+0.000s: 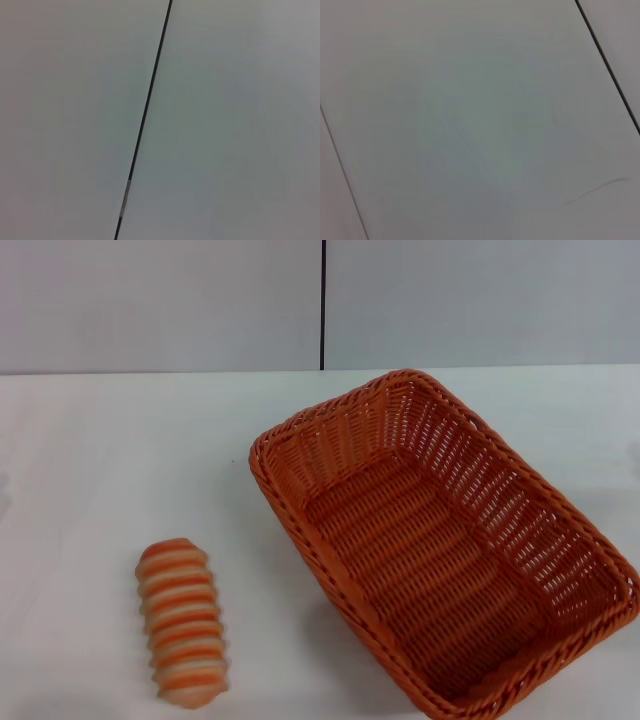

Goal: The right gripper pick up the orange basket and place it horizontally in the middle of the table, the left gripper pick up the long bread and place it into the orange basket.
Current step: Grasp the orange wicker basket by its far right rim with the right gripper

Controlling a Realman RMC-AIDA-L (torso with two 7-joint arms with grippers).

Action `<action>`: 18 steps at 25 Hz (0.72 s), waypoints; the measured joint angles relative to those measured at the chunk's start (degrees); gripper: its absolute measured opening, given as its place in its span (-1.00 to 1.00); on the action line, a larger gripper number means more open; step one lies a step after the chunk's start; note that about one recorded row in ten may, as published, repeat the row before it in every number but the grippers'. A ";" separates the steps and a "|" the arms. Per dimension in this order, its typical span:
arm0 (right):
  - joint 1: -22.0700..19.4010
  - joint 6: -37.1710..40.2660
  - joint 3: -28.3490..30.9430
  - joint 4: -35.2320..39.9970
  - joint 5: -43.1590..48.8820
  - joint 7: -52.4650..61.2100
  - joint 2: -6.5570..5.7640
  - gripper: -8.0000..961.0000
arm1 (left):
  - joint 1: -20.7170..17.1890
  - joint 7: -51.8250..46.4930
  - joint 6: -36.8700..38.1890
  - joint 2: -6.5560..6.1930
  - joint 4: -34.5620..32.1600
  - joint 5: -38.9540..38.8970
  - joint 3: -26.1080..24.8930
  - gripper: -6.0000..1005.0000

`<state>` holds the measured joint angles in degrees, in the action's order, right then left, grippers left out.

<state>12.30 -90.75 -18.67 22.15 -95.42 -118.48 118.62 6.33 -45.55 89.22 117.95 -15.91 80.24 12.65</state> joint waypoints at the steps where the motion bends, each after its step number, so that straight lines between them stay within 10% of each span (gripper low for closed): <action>1: 0.00 0.00 0.00 0.00 0.12 0.00 0.00 0.69 | 0.02 0.01 -0.02 0.00 0.05 0.00 0.00 0.57; 18: 0.69 0.00 -0.16 9.11 7.96 8.29 -0.06 0.69 | 0.43 0.17 -1.88 0.00 0.44 0.00 0.86 0.57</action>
<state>12.99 -90.75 -18.83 31.26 -87.46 -110.19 118.56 6.75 -45.38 87.34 117.95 -15.47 80.24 13.51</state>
